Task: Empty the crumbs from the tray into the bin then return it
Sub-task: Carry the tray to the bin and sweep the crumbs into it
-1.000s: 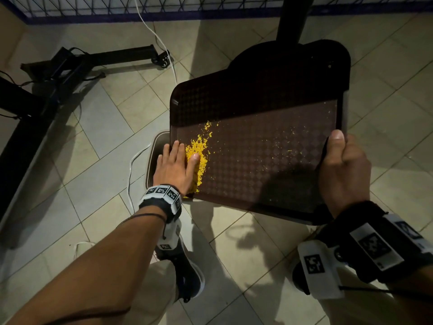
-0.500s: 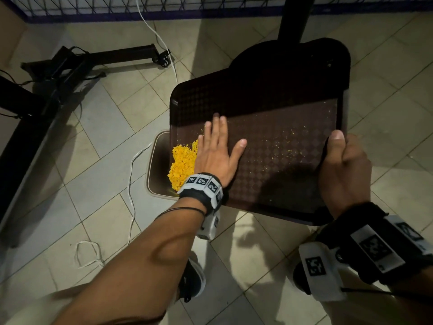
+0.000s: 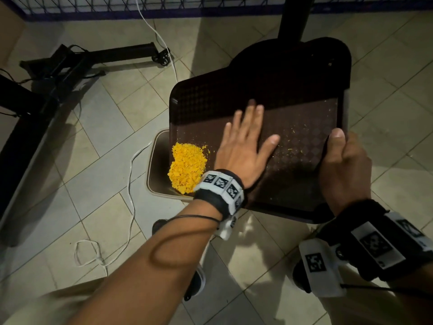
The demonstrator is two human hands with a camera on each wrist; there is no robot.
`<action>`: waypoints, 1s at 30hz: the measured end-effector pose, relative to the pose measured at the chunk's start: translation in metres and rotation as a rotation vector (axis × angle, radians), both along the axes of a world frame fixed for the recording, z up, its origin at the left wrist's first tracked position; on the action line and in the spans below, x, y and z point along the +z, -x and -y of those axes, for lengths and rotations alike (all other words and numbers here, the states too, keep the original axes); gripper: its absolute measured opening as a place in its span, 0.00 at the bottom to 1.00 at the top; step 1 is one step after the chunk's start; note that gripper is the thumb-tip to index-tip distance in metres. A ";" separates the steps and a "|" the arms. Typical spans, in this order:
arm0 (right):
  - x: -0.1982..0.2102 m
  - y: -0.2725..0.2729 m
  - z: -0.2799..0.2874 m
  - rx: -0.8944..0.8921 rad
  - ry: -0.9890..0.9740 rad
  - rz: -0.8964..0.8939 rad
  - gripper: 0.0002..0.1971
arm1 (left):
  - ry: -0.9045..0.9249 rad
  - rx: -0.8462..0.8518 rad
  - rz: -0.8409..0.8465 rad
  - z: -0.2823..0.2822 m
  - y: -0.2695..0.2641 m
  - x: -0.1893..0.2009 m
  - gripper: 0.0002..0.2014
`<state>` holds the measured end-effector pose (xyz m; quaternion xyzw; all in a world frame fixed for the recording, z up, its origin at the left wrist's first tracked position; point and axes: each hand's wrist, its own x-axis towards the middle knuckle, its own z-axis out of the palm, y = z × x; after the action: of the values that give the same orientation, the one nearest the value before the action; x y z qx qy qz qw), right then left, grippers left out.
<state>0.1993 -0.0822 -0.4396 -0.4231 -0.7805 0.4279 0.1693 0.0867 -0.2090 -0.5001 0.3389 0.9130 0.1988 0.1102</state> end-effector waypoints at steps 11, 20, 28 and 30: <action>-0.002 -0.001 -0.003 -0.003 0.050 -0.037 0.13 | 0.201 0.316 0.189 0.073 0.025 -0.050 0.39; -0.002 0.000 -0.002 0.003 0.035 -0.041 0.13 | 0.077 0.171 0.137 0.017 0.005 -0.016 0.36; -0.004 -0.001 -0.004 -0.004 0.057 -0.046 0.14 | 0.058 0.047 0.096 0.006 -0.001 -0.011 0.34; -0.006 -0.001 -0.004 -0.009 0.074 -0.058 0.15 | 0.070 0.063 0.105 0.020 0.006 -0.019 0.34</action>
<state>0.2003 -0.0780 -0.4455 -0.4198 -0.7571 0.4677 0.1782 0.0808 -0.2285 -0.5187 0.2949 0.9226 0.1878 0.1634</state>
